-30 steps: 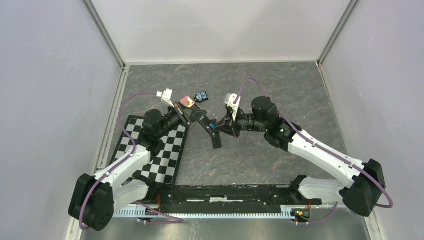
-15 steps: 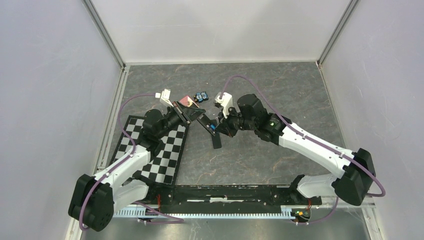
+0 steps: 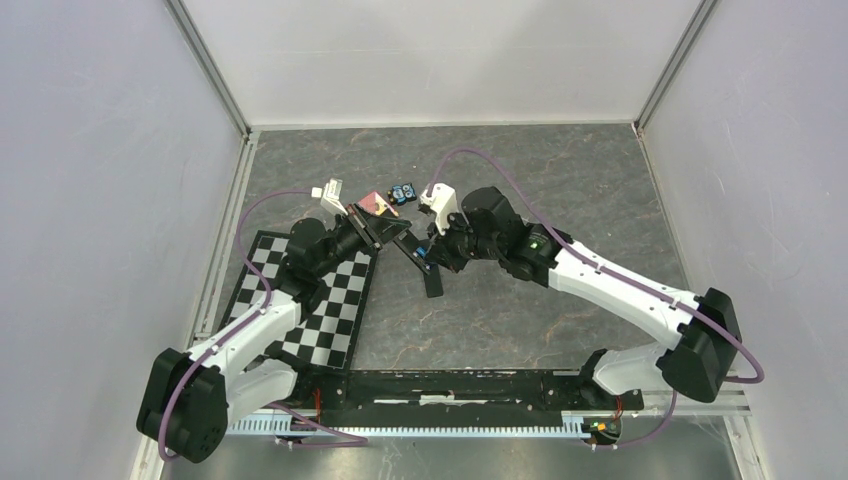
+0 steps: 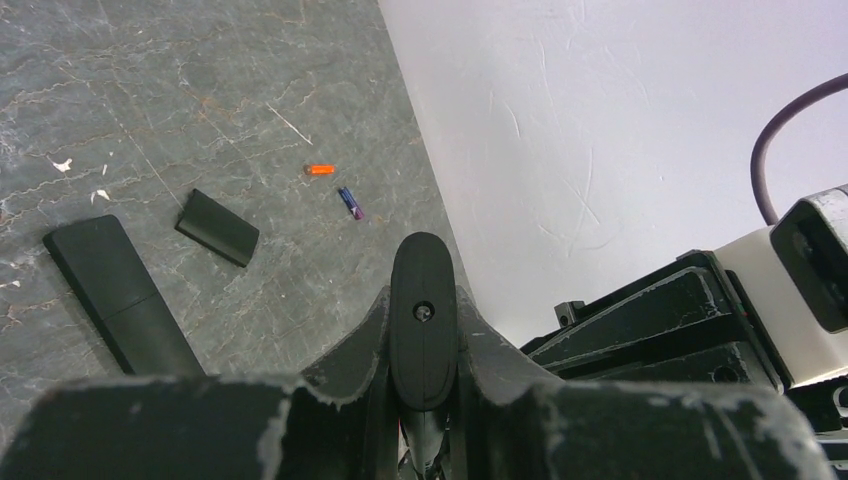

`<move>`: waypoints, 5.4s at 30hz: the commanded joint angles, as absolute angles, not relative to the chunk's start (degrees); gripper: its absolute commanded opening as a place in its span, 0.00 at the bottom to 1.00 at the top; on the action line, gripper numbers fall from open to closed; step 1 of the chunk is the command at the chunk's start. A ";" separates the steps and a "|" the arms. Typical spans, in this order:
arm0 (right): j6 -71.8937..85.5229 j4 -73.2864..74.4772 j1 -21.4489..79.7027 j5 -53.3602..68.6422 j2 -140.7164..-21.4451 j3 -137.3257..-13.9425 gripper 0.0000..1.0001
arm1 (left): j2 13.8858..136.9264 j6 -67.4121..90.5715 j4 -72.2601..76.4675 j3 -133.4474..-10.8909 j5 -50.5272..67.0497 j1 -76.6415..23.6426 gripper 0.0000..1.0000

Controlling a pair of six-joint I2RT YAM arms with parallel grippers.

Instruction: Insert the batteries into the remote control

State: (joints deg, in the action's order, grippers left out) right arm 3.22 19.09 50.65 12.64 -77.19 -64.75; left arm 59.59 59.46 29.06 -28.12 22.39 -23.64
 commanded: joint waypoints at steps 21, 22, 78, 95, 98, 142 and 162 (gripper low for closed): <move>3.91 25.70 52.18 8.19 -80.40 -71.00 0.10 | 58.28 60.97 29.89 -30.31 19.59 -23.64 0.02; 4.01 25.84 52.21 7.83 -80.37 -71.16 0.10 | 58.49 60.78 29.84 -30.31 19.51 -23.56 0.02; 21.45 0.45 49.42 9.13 -69.63 -60.91 0.87 | 58.99 78.35 38.57 -23.27 18.12 -22.38 0.02; 45.08 -16.98 42.55 -1.26 -57.85 -40.50 0.93 | 62.07 82.86 45.34 -23.53 19.83 -22.44 0.02; 47.46 -20.39 41.03 -1.22 -54.38 -36.05 0.93 | 62.22 82.71 45.74 -23.79 20.18 -22.48 0.02; 75.63 -59.25 36.81 13.40 -58.65 -19.20 0.98 | 60.06 93.46 46.63 -24.09 18.25 -22.35 0.02; 72.20 -62.57 41.04 15.86 -65.32 -25.39 0.89 | 61.25 102.30 52.07 -23.02 18.20 -23.48 0.02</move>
State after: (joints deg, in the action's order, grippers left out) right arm 73.43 -58.24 40.36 15.07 -65.36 -22.74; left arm 64.14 101.19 50.92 -21.87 18.98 -23.20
